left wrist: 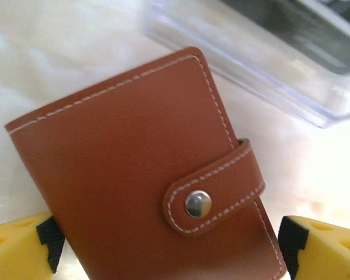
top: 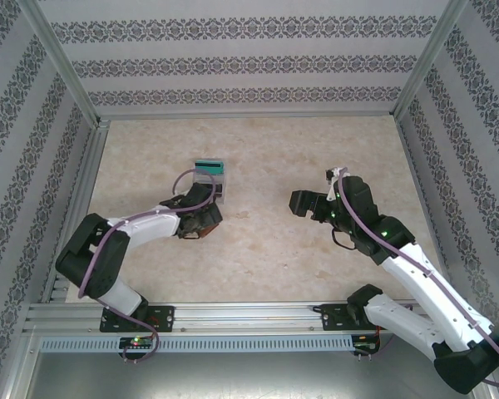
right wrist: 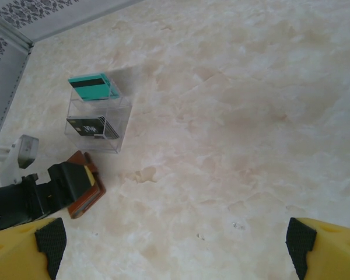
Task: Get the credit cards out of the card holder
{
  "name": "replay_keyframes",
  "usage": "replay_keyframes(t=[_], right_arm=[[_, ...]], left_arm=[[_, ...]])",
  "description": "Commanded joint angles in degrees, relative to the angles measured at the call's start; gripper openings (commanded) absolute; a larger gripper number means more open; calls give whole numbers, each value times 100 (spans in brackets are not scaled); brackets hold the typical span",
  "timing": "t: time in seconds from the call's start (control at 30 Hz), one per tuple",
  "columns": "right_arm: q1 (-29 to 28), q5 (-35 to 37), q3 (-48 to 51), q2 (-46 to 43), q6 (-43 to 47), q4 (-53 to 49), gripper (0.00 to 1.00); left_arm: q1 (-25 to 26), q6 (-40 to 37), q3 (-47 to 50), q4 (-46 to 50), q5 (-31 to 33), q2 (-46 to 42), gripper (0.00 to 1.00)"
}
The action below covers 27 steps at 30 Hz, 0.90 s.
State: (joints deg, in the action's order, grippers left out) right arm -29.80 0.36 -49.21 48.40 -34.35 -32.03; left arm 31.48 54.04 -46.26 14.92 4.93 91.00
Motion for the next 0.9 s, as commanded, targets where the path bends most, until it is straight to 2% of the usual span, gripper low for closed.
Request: replay_keyframes(t=[0.0, 0.2, 0.4, 0.63, 0.87], right_arm=[[-60, 175, 78, -127, -11, -141, 98], [-50, 207, 57, -167, 79, -356, 98], [-58, -8, 26, -32, 308, -352, 98], [-276, -72, -176, 741, 549, -44, 98], [-769, -4, -957, 2333, 936, 331, 97]], left_arm=[[482, 166, -414, -777, -704, 427, 95], [1039, 221, -1195, -584, -655, 986, 95], [1061, 234, -1256, -193, -325, 697, 97], [973, 638, -894, 972, 658, -426, 100], [450, 827, -230, 2051, 1011, -2165, 100]])
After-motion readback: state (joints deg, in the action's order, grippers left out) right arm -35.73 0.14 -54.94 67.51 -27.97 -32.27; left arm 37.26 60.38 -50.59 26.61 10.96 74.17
